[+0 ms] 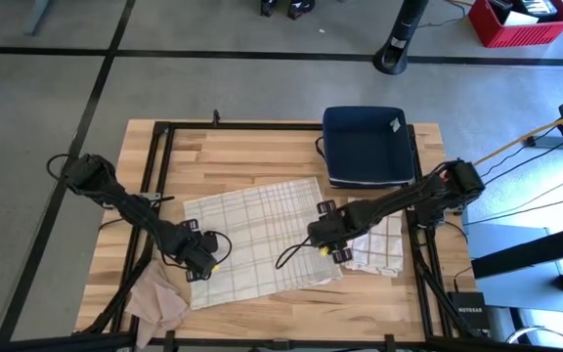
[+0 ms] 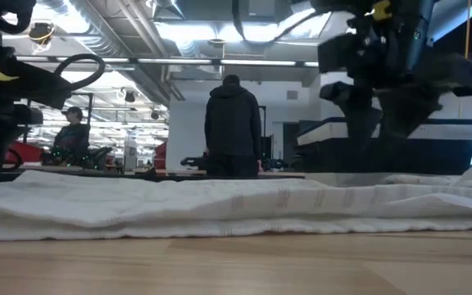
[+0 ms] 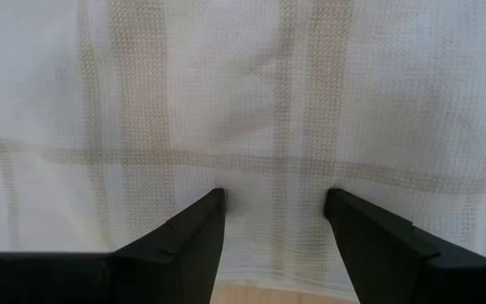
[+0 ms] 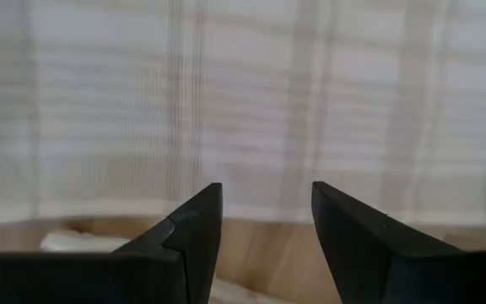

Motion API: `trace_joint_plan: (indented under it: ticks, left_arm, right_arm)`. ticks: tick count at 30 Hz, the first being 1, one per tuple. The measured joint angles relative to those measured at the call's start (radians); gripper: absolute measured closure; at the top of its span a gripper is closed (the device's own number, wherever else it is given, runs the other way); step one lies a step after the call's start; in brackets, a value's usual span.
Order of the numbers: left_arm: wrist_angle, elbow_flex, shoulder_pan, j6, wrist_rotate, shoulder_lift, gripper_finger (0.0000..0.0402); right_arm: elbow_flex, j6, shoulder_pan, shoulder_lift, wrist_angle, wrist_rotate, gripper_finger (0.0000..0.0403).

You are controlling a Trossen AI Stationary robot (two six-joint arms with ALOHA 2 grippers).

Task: Fold towel
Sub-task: Fold the white plaid towel

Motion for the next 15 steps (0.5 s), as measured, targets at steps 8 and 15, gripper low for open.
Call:
trace_joint_plan:
  ticks: [8,15]
  left_arm:
    - [0.002,-0.001,-0.012,-0.022,-0.008,0.001,0.0196]
    - [0.003,-0.002,-0.012,-0.018,-0.006,0.002,0.0196]
  right_arm:
    - [-0.207,-0.026,-0.14,-0.072,0.315,-0.109,0.0217]
    - [-0.32,-0.029,-0.159,-0.072,0.43,-0.134,0.0217]
